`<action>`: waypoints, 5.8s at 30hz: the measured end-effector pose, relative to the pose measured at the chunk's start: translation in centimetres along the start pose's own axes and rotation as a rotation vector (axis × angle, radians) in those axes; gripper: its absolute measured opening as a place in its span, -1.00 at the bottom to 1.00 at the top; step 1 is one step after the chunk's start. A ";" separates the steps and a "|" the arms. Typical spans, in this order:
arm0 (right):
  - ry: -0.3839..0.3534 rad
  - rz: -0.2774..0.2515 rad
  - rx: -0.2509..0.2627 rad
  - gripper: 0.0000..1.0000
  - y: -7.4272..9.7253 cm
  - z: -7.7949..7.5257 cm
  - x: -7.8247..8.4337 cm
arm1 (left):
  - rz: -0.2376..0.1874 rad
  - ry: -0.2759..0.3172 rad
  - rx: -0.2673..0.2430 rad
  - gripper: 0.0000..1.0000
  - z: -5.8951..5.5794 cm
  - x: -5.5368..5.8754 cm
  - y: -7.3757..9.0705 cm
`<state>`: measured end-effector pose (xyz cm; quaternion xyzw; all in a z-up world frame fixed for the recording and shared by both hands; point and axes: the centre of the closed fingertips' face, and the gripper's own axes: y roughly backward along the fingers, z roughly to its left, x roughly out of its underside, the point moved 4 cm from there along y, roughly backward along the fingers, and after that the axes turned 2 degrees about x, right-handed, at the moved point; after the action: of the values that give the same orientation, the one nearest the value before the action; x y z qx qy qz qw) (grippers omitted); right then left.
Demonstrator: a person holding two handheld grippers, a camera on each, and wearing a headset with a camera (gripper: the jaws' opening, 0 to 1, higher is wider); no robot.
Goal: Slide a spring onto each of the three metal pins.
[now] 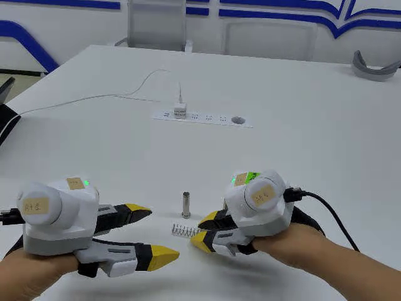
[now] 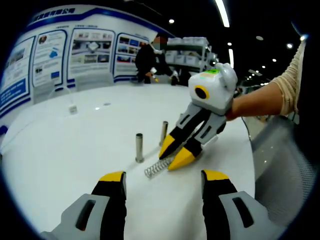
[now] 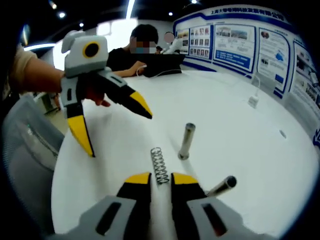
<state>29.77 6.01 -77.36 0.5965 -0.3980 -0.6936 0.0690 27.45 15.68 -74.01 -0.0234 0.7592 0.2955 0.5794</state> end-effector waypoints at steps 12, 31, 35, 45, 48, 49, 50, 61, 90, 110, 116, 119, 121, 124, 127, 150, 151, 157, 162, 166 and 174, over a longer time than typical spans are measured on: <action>0.040 0.017 -0.015 -0.76 0.3 0.4 0.1 | 0.020 -0.026 0.012 0.15 -0.4 0.1 -0.4; 0.173 0.091 -0.172 -0.76 4.7 2.8 -1.9 | 0.036 -0.155 0.089 -0.21 -2.1 0.0 -1.4; 0.198 0.116 -0.196 -0.76 4.9 3.2 -1.8 | 0.040 -0.203 0.112 -0.36 -2.8 0.0 -1.6; 0.228 0.162 -0.235 -0.76 5.2 4.0 -1.9 | 0.053 -0.288 0.142 -0.70 -3.6 0.1 -2.1; 0.235 0.171 -0.236 -0.76 5.3 4.1 -2.0 | 0.054 -0.301 0.146 -0.74 -3.8 0.1 -2.2; 0.237 0.171 -0.235 -0.76 5.4 4.2 -2.0 | 0.055 -0.304 0.146 -0.74 -3.8 0.1 -2.2; 0.236 0.166 -0.235 -0.76 5.5 4.2 -2.3 | 0.057 -0.306 0.146 -0.74 -3.8 0.1 -2.2; 0.254 0.085 -0.214 -0.76 6.3 4.5 -4.6 | 0.052 -0.297 0.148 -0.77 -3.9 -0.2 -2.6; 0.194 -0.009 -0.191 -0.77 6.0 4.7 -6.0 | 0.012 -0.222 0.145 -0.74 -4.3 -0.9 -3.1; 0.162 -0.036 -0.134 -0.77 6.6 2.9 -7.0 | -0.037 -0.144 0.056 -0.26 -2.1 -0.8 -0.9; 0.155 -0.047 -0.115 -0.77 6.6 2.2 -7.5 | -0.045 -0.134 0.040 -0.17 -1.8 -0.8 -0.7; 0.153 -0.054 -0.102 -0.77 6.6 1.8 -7.9 | -0.047 -0.126 0.037 -0.14 -1.8 -0.8 -0.6; 0.149 -0.064 -0.089 -0.77 6.7 1.3 -8.3 | -0.046 -0.125 0.034 -0.12 -1.8 -0.7 -0.6; 0.143 -0.075 -0.073 -0.77 6.7 0.6 -8.8 | -0.047 -0.120 0.030 -0.08 -1.7 -0.7 -0.5; 0.140 -0.084 -0.058 -0.77 6.8 0.0 -9.3 | -0.049 -0.117 0.026 -0.05 -1.6 -0.7 -0.5; 0.092 -0.096 0.000 -0.77 4.3 -3.4 -10.4 | -0.049 -0.098 0.015 0.06 -1.5 -0.6 -0.4; 0.089 -0.095 -0.002 -0.77 4.2 -3.4 -10.4 | -0.048 -0.097 0.015 0.06 -1.5 -0.6 -0.4; 0.084 -0.083 -0.005 -0.77 3.5 -3.2 -9.9 | -0.044 -0.096 0.015 0.06 -1.4 -0.3 -0.5; 0.078 -0.079 -0.003 -0.77 3.2 -3.3 -9.6 | -0.046 -0.094 0.015 0.05 -1.3 -0.4 -0.5; 0.068 -0.080 -0.003 -0.77 3.1 -3.4 -9.5 | -0.044 -0.094 0.014 0.05 -1.3 -0.3 -0.5; 0.055 -0.073 -0.003 -0.77 2.6 -3.5 -9.0 | -0.042 -0.091 0.013 0.04 -1.2 -0.3 -0.5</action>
<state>34.42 7.74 -68.66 0.6292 -0.3728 -0.6797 0.0555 26.69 14.60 -73.81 -0.0219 0.7333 0.2789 0.6197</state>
